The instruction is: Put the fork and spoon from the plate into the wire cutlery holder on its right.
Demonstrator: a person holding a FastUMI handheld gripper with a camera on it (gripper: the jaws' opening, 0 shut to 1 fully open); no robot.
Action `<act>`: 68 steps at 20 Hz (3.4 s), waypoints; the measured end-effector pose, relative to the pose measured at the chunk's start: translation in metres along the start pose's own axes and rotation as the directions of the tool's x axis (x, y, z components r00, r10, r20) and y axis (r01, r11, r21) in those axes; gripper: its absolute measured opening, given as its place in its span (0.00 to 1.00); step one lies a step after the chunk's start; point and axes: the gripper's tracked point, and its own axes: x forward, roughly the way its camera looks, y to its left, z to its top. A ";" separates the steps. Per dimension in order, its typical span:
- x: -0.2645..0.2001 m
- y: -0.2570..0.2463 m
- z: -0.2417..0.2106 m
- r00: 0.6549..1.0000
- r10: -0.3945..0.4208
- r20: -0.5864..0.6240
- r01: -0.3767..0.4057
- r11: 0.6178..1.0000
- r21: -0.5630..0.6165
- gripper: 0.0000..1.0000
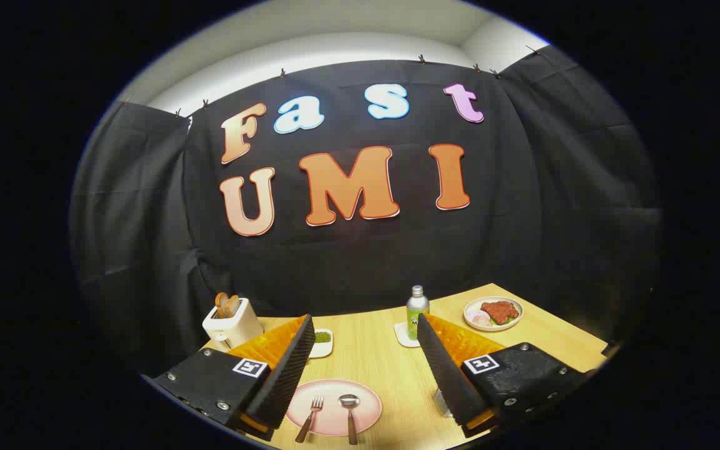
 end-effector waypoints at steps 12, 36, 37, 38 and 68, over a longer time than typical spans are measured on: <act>-0.009 0.022 0.002 0.999 0.054 -0.005 -0.054 0.996 -0.077 0.98; 0.024 0.028 -0.075 0.985 0.089 -0.150 -0.113 0.980 -0.162 0.98; 0.025 0.030 -0.083 0.982 0.096 -0.163 -0.122 0.979 -0.163 0.98; 0.028 0.030 -0.092 0.979 0.099 -0.178 -0.129 0.978 -0.165 0.98; 0.030 0.025 -0.292 0.819 0.030 -0.573 -0.200 0.951 -0.237 0.12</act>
